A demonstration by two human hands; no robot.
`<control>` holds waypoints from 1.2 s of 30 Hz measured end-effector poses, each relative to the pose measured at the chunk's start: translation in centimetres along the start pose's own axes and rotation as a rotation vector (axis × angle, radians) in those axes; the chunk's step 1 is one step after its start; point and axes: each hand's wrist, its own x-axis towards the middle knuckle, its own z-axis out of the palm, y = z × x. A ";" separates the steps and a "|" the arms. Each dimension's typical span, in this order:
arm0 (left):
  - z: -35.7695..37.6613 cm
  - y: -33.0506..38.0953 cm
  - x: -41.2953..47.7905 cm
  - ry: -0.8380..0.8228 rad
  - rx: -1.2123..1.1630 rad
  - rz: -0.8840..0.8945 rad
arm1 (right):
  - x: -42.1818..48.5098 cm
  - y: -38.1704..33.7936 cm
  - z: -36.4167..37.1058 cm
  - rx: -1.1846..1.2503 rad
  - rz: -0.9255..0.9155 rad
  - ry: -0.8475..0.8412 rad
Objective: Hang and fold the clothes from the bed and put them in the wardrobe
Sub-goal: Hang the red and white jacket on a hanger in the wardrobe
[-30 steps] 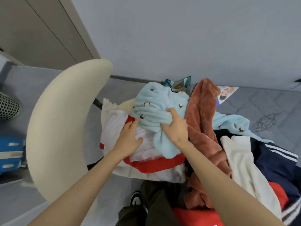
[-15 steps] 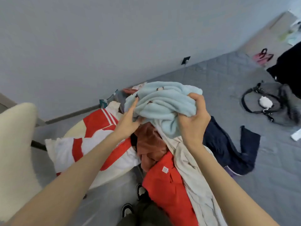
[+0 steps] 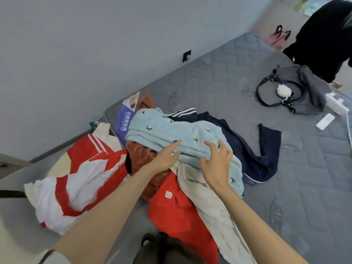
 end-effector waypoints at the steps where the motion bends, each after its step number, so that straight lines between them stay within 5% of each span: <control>1: -0.7 -0.6 -0.3 0.030 0.021 -0.008 | 0.5 -0.5 0.4 0.004 -0.032 -0.038; 9: -8.6 -8.9 -7.9 0.391 0.058 -0.176 | 1.4 -9.5 8.0 0.056 -0.325 -0.313; 13: -11.2 -15.2 -12.8 0.505 0.089 -0.406 | 0.1 -13.6 13.9 0.010 -0.469 -0.486; 19: -13.2 -23.6 -16.0 0.405 0.188 -0.606 | -1.1 -16.9 23.8 -0.184 -0.613 -0.790; 25: -14.1 -31.4 -13.6 0.327 0.335 -0.628 | 0.0 -16.6 33.5 -0.585 -0.699 -0.934; 30: -13.8 -35.3 -12.7 0.248 0.277 -0.680 | 0.6 -15.3 37.5 -0.729 -0.807 -0.755; 36: -13.0 -34.7 -13.7 0.311 0.148 -0.708 | 1.9 -16.2 36.0 -0.359 -0.781 -0.645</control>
